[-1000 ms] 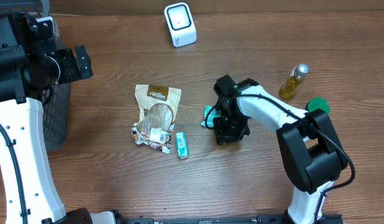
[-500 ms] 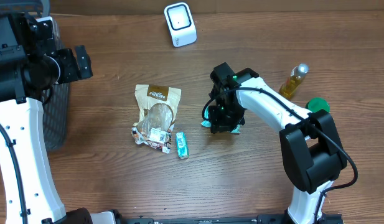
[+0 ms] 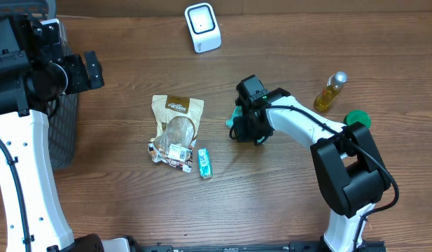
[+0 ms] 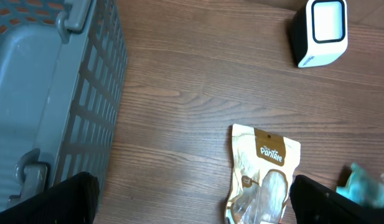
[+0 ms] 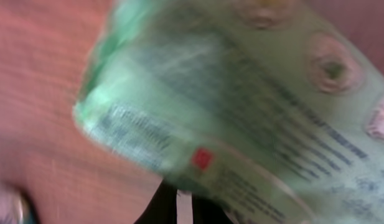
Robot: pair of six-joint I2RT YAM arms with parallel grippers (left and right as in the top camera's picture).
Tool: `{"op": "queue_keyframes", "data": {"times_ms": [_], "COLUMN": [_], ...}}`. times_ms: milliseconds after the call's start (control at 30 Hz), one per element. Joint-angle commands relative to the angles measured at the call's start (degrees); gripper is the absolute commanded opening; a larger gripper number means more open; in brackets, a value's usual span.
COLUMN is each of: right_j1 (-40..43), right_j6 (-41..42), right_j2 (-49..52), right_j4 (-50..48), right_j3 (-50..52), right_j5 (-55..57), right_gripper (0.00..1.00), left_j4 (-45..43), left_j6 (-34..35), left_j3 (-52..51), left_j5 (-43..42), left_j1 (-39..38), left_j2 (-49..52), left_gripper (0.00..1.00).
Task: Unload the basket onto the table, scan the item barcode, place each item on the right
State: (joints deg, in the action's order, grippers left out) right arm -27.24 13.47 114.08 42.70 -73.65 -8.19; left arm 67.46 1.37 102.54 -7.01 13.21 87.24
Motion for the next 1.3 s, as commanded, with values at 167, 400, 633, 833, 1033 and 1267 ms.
{"op": "queue_keyframes", "data": {"times_ms": [167,400,633,833,1033,1267], "right_j1": [1.51,1.55,2.23,2.25,2.25,2.23], "right_j6": [-4.59,-4.57,-4.57,-4.61,-6.75,-7.85], "right_j2": [-0.35,-2.14,-1.97,-1.95,-1.9,-1.88], "right_j4": [-3.45,9.99,20.0,20.15,15.61,11.96], "right_j3": [-4.02,-16.24,-17.53,-13.31,-9.22,-5.55], "right_j5": [5.92,5.16,11.47,18.1,18.03,18.01], "right_gripper": [0.13,0.15,0.19,0.2,0.22,0.22], "left_j4": [-0.15,-0.15,-0.15,-0.15,-0.15,-0.15], "left_j6": [0.35,0.35,0.35,0.35,0.35,0.35], "left_j3": [0.63,0.63,0.63,0.63,0.63,0.63], "left_j5": [0.11,0.11,0.11,0.11,0.11,0.11], "left_j1": [-0.15,-0.15,-0.15,-0.15,-0.15,-0.15], "left_j2": [0.13,0.13,0.13,0.13,0.13,0.13], "left_gripper": [1.0,1.0,1.0,1.0,0.99,1.0]}}
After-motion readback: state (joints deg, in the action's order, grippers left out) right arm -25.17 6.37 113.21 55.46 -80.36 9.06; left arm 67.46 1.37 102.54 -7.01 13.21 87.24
